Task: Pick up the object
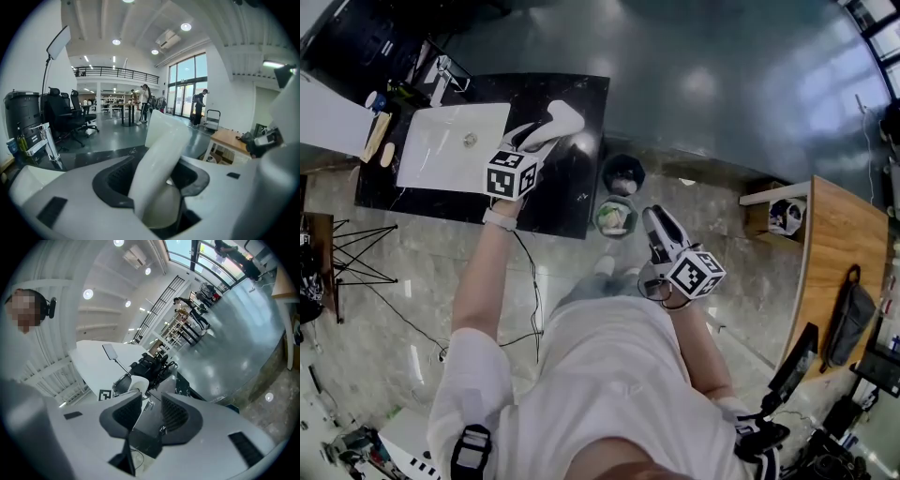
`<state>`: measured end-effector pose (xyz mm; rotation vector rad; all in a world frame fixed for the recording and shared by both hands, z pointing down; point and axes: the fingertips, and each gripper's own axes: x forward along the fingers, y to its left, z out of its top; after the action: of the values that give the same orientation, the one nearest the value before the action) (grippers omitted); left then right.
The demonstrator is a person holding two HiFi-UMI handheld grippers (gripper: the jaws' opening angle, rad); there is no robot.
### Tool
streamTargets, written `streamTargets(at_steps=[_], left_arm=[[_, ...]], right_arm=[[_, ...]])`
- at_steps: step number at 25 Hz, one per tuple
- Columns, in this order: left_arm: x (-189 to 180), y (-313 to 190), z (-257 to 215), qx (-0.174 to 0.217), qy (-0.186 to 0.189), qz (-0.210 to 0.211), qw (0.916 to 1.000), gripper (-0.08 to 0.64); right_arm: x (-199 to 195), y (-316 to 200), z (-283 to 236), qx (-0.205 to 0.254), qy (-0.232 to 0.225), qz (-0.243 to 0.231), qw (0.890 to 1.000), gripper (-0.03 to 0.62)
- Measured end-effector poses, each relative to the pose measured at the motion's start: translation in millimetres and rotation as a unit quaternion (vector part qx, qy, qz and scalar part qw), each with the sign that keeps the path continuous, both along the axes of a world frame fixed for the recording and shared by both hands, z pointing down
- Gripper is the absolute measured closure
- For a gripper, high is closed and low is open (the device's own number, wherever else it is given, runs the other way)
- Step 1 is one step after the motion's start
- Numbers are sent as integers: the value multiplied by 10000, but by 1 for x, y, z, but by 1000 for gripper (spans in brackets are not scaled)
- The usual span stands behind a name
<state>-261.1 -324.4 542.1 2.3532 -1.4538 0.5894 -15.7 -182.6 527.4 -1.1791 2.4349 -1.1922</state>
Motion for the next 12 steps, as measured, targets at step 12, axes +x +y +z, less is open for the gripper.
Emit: streamTargets(at_steps=[12], left_arm=[[82, 33, -60, 436, 671, 520, 9954, 325]], right_arm=[[52, 5, -41, 485, -207, 749, 9958, 453]])
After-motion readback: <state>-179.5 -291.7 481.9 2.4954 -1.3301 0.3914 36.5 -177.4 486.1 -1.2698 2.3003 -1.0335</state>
